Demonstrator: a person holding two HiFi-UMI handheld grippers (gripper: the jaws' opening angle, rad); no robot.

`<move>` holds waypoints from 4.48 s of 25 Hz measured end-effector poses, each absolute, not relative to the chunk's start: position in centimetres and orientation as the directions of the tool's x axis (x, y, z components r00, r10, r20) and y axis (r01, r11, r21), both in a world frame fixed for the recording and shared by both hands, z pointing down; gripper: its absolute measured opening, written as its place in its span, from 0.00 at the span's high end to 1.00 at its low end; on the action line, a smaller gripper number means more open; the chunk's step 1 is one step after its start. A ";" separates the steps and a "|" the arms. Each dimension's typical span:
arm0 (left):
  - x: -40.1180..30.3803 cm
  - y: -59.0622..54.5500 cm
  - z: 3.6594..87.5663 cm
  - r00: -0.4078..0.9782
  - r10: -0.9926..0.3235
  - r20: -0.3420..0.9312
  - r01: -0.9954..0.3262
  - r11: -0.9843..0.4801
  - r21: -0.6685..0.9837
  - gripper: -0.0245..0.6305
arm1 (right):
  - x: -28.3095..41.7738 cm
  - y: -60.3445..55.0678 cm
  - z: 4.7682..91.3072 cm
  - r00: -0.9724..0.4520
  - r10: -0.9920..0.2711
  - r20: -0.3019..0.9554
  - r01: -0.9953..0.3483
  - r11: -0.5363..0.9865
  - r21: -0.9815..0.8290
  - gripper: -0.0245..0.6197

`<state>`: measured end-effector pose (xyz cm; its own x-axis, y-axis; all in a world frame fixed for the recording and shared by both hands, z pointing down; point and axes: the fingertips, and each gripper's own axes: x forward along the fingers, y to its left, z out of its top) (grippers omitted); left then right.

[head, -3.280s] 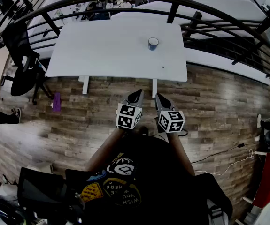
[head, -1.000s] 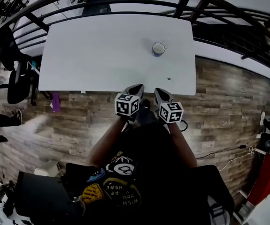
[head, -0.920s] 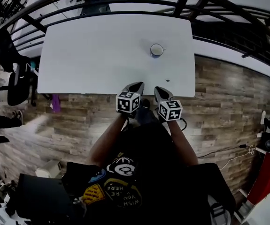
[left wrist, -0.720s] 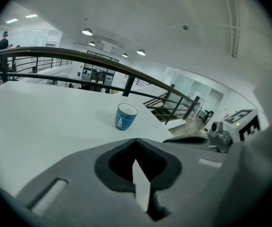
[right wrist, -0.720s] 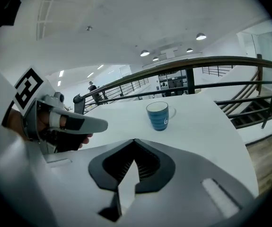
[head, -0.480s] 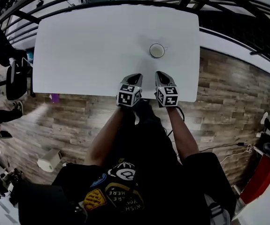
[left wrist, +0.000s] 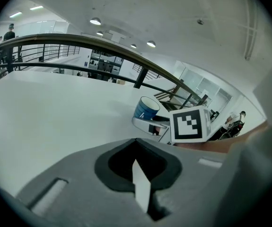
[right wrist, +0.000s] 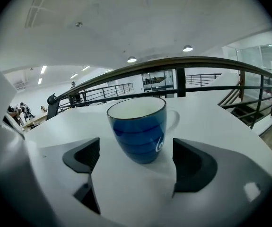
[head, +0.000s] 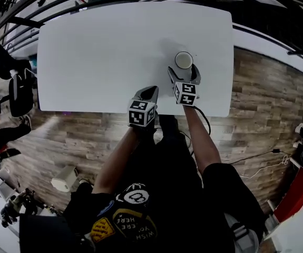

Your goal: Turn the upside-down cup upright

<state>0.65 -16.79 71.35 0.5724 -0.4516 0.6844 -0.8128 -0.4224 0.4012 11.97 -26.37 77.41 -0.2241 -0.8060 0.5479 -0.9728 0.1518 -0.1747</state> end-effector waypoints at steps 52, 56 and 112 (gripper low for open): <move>8.3 -18.4 56.9 0.779 -0.205 0.592 -0.556 -0.663 0.502 0.86 | 6.9 -17.4 58.2 -0.403 -0.793 0.457 -0.823 0.532 0.198 0.34; 7.4 -18.7 56.8 0.808 -0.222 0.546 -0.559 -0.584 0.589 0.86 | 6.8 -16.9 57.8 -0.455 -0.791 0.410 -0.824 0.548 0.144 0.35; -2.3 -20.0 62.1 0.668 -0.528 0.524 -0.744 -0.463 0.482 0.96 | 11.2 -26.1 64.5 -0.567 -0.799 0.202 -0.440 0.087 -0.894 0.36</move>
